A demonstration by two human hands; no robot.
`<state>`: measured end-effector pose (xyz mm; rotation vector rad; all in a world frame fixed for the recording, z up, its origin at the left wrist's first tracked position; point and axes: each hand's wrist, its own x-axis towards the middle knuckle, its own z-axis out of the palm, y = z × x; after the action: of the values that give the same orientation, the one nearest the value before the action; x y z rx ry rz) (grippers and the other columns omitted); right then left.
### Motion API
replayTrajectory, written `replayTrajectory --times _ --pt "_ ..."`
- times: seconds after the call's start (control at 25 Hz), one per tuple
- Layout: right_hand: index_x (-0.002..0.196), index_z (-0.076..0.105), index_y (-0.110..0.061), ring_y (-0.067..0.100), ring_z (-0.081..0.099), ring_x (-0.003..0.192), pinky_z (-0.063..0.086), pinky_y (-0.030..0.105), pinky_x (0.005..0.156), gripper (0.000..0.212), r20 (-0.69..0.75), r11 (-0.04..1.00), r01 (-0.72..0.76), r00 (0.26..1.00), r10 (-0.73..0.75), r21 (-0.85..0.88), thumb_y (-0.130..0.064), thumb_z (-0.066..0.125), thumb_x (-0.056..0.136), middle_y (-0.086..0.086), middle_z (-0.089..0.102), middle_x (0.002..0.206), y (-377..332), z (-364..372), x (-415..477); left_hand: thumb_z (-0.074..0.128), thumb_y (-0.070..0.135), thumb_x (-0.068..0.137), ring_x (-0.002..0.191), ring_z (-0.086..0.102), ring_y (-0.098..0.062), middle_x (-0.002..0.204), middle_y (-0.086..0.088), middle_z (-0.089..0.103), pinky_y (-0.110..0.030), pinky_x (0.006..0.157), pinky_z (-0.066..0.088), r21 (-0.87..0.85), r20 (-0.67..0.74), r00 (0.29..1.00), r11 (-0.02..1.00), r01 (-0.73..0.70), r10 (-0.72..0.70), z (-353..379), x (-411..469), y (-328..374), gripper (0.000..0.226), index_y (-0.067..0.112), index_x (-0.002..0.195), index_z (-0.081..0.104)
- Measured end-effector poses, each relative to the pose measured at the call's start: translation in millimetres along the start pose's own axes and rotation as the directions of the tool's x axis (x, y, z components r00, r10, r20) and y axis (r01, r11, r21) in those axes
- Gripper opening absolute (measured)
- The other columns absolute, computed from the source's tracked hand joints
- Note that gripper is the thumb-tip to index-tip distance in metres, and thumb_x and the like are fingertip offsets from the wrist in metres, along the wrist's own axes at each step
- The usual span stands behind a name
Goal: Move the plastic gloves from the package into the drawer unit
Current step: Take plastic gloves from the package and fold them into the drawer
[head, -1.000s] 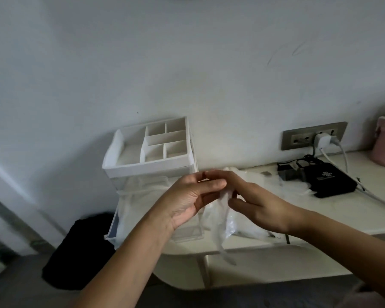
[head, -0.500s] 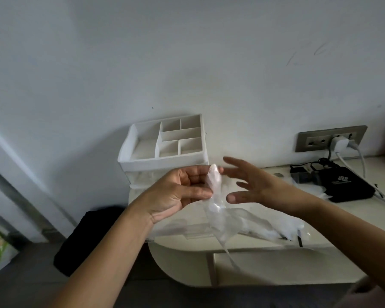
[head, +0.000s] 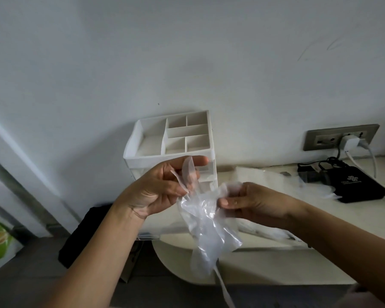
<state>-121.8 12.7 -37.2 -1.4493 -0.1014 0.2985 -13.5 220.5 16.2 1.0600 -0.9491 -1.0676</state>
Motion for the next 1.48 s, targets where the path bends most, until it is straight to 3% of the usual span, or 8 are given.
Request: replayTrajectory --times 0.16,0.32,0.48,0.6,0.72,0.92,1.16,1.48 --pt "0.079 0.067 -0.014 0.009 0.060 0.064 0.049 0.018 0.064 0.005 -0.209 0.919 0.117 0.956 -0.207 -0.378 -0.018 0.067 0.082 -0.002 0.066 0.069 -37.5 0.3 -12.1 0.074 0.013 0.074 0.094 0.064 -0.012 0.100 0.000 0.067 -0.022 0.083 0.051 0.167 -0.082 0.995 0.983 0.075 -0.062 -14.6 -15.3 4.9 0.048 0.017 0.121 0.066" --pt "0.071 0.059 -0.025 0.001 0.054 0.051 0.041 0.011 0.051 0.020 -0.157 0.627 0.002 0.967 -0.199 -0.779 -0.022 0.077 0.076 -0.010 0.061 0.058 -69.1 12.5 -6.6 0.081 0.056 0.060 0.118 0.059 -0.023 0.123 -0.007 0.064 -0.028 0.094 0.049 0.272 -0.264 0.964 0.955 0.118 -0.044 -6.6 -7.8 5.0 0.077 0.018 0.124 0.061" --pt "0.067 0.037 -0.022 0.007 0.043 0.053 0.036 0.015 0.050 0.046 -0.101 0.323 -0.022 0.968 -0.228 -0.946 -0.030 0.083 0.068 -0.009 0.047 0.060 -78.1 27.9 17.5 0.076 0.051 0.062 0.105 0.065 -0.012 0.109 0.004 0.070 -0.028 0.094 0.050 0.515 -0.357 0.934 0.834 0.200 -0.003 17.9 10.5 -2.8 0.061 0.027 0.116 0.062" --pt "0.065 0.033 -0.023 0.009 0.038 0.054 0.032 0.018 0.048 0.053 -0.108 0.251 -0.043 0.962 -0.249 -0.967 -0.036 0.084 0.065 -0.009 0.043 0.061 -80.5 30.3 29.5 0.080 0.039 0.071 0.090 0.069 -0.011 0.092 0.001 0.074 -0.023 0.084 0.052 0.534 -0.511 0.857 0.807 0.252 0.070 18.1 15.8 -10.2 0.038 0.020 0.102 0.068" --pt "0.074 0.043 -0.027 0.006 0.044 0.053 0.034 0.017 0.049 0.044 -0.177 0.366 -0.105 0.970 -0.169 -0.925 -0.035 0.085 0.064 -0.009 0.049 0.063 -74.5 25.0 33.7 0.073 0.013 0.080 0.073 0.068 -0.008 0.074 0.001 0.072 -0.017 0.072 0.052 0.529 -0.573 0.805 0.818 0.224 0.150 12.1 15.9 -14.6 0.003 0.013 0.082 0.071" --pt "0.081 0.072 -0.016 0.007 0.065 0.066 0.048 0.015 0.066 0.002 -0.246 0.774 -0.146 0.969 -0.013 -0.616 -0.018 0.072 0.080 -0.004 0.070 0.070 -58.1 -9.2 27.7 0.069 0.013 0.082 0.063 0.064 -0.003 0.071 0.004 0.070 -0.012 0.063 0.050 0.419 -0.670 0.736 0.868 0.269 0.096 -16.9 -4.1 -8.8 0.003 0.010 0.082 0.067" --pt "0.086 0.072 -0.009 0.005 0.058 0.057 0.048 0.018 0.066 0.010 -0.164 0.666 -0.133 0.986 0.016 -0.734 -0.019 0.069 0.084 -0.003 0.068 0.069 -56.3 -2.9 42.0 0.074 0.028 0.073 0.077 0.070 -0.011 0.082 -0.001 0.073 -0.019 0.073 0.055 0.458 -0.599 0.801 0.829 0.320 0.021 -12.0 1.3 -18.4 0.028 0.011 0.095 0.070" --pt "0.083 0.070 -0.008 0.013 0.066 0.068 0.052 0.018 0.066 0.005 -0.266 0.867 -0.219 0.958 0.104 -0.448 -0.009 0.066 0.086 0.006 0.071 0.077 -36.9 -13.6 42.4 0.066 0.013 0.088 0.053 0.061 -0.008 0.061 0.002 0.068 -0.016 0.051 0.049 0.297 -0.840 0.537 0.895 0.332 0.079 -52.8 -13.5 -27.3 0.010 0.008 0.080 0.070"
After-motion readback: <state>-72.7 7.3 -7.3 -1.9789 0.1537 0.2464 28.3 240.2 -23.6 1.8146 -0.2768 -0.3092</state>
